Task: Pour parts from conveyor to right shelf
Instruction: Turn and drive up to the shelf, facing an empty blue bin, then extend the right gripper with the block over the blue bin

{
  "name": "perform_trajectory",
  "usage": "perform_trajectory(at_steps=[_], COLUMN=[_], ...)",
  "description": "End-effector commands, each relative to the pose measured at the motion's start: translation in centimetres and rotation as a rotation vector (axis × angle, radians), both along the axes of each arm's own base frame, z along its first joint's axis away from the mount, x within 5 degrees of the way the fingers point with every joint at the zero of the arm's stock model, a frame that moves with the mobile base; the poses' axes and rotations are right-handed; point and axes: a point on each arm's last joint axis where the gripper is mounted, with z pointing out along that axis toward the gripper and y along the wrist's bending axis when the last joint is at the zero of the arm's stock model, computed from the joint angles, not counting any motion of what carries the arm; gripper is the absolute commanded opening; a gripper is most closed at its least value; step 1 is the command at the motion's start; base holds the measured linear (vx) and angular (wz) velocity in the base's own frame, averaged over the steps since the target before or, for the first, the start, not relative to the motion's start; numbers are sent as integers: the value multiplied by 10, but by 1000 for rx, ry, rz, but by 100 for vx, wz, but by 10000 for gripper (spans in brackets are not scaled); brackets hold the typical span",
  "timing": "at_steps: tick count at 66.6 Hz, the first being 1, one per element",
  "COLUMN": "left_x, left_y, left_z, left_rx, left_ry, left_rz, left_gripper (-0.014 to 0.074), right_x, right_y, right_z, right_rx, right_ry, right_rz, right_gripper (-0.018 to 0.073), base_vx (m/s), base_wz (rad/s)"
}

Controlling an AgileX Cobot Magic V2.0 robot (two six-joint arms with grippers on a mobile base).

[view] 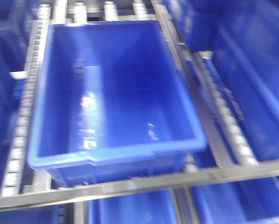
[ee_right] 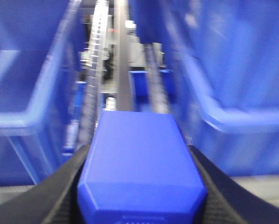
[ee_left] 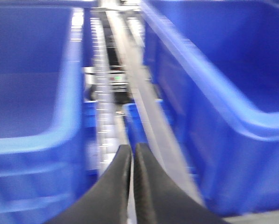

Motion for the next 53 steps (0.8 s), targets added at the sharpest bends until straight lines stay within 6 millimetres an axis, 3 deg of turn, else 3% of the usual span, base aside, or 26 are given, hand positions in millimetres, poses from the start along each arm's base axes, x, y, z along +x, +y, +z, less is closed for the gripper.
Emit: perform_trajectory(at_steps=[1, 53], left_x=[-1, -1], left_y=[-1, -1], left_z=[14, 14], left_rx=[-16, -16], left_ry=[-109, -109], left_rz=[-7, -7], left_gripper=[-6, -6], right_x=[1, 1], right_y=[0, 0], right_z=[15, 15], right_rx=[-3, -3], right_ry=[-95, -95], right_rz=[-5, -5], right_gripper=[-5, -5], base_vx=[16, 14], base_wz=[36, 10])
